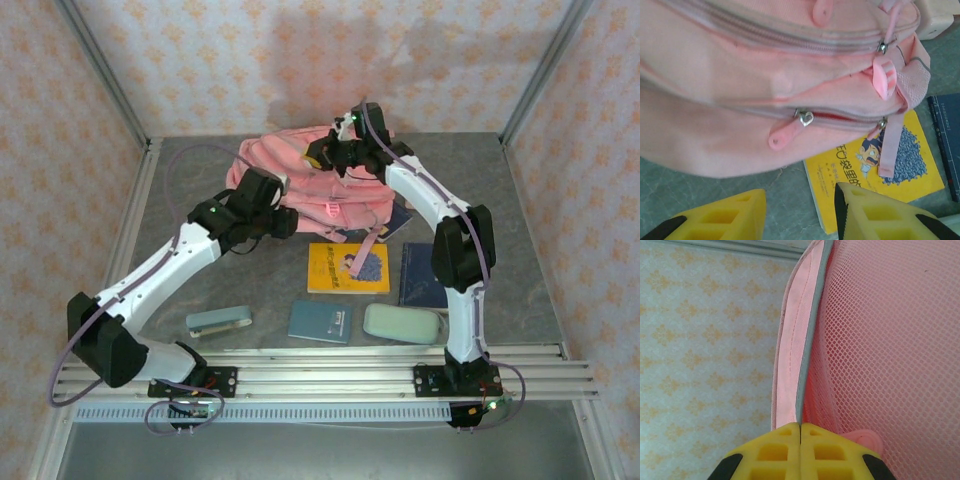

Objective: Pack books, pencil case, and school supplies into a backpack

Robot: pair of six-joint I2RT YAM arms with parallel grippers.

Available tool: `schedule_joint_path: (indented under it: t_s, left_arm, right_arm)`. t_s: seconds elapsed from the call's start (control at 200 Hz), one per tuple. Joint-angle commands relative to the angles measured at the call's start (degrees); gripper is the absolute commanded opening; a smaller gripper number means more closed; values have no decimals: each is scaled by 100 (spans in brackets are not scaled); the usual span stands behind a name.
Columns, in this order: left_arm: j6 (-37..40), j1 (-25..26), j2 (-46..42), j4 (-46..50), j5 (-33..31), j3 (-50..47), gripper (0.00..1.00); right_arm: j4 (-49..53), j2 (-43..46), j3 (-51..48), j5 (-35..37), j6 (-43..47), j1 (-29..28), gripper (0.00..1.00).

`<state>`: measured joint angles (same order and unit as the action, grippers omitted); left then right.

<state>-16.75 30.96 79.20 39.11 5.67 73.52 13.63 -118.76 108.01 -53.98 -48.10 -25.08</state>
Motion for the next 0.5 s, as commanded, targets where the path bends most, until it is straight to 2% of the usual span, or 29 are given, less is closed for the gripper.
schedule_joint_path:
  t_s: [0.0,0.295,0.495]
  left_arm:
    - [362,72,195,340,-531,321,41]
    - [621,376,1039,565,-1053,813,45]
    - [659,481,1349,633,-1871,961,47]
  right_arm:
    - [-682,468,376,-371,-307,-34,0]
    - [-1174,501,283,-474,-797,-32,0]
    - [-1705,533,115,-560,-1244,-23,0]
